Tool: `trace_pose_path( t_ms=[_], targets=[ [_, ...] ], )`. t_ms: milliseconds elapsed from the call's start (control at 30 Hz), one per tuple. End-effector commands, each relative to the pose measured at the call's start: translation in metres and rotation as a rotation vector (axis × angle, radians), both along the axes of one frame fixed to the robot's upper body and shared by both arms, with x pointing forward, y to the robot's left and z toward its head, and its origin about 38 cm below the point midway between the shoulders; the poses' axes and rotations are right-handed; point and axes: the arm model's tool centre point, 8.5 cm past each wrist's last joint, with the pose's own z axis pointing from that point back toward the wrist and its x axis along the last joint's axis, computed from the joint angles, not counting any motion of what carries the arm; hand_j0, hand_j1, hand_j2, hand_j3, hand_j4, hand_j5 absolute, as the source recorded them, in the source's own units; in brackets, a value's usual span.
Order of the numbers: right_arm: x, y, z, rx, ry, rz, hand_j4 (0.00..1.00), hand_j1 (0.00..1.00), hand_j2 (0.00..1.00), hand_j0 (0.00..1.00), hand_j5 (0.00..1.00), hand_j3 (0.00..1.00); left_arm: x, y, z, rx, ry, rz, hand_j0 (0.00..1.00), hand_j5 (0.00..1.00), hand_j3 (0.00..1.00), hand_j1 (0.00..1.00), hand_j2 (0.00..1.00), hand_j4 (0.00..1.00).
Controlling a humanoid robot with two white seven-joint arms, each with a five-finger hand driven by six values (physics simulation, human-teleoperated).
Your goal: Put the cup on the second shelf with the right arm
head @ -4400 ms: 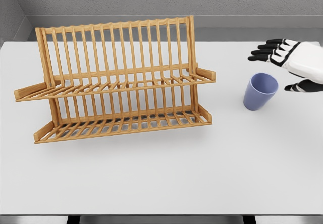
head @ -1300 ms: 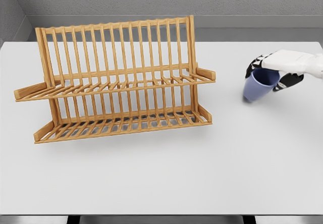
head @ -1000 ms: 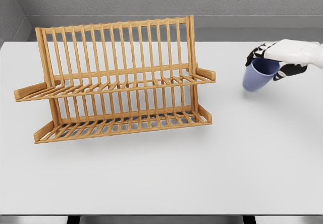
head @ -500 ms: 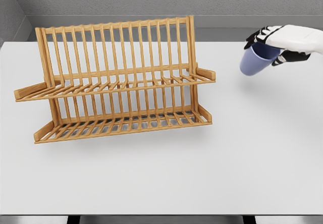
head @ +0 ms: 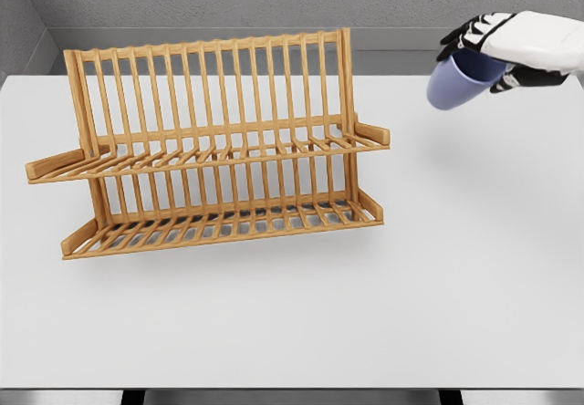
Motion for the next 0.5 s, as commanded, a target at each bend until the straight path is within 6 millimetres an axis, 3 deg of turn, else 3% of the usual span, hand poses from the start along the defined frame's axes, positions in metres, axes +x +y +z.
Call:
trace_pose_path(
  t_ms=[0, 167, 467],
  targets=[
    [-0.004, 0.003, 0.012, 0.011, -0.032, 0.013, 0.65, 0.65, 0.65, 0.65, 0.65, 0.65, 0.000, 0.000, 0.000, 0.000, 0.000, 0.001, 1.00, 1.00, 1.00, 1.00, 1.00, 1.00],
    [-0.022, 0.033, 0.028, -0.002, -0.091, 0.113, 0.65, 0.65, 0.65, 0.65, 0.65, 0.65, 0.000, 0.000, 0.000, 0.000, 0.000, 0.001, 1.00, 1.00, 1.00, 1.00, 1.00, 1.00],
    [-0.040, 0.058, 0.035, -0.017, -0.129, 0.211, 0.65, 0.65, 0.65, 0.65, 0.65, 0.65, 0.000, 0.000, 0.000, 0.000, 0.000, -0.001, 1.00, 1.00, 1.00, 1.00, 1.00, 1.00]
  ],
)
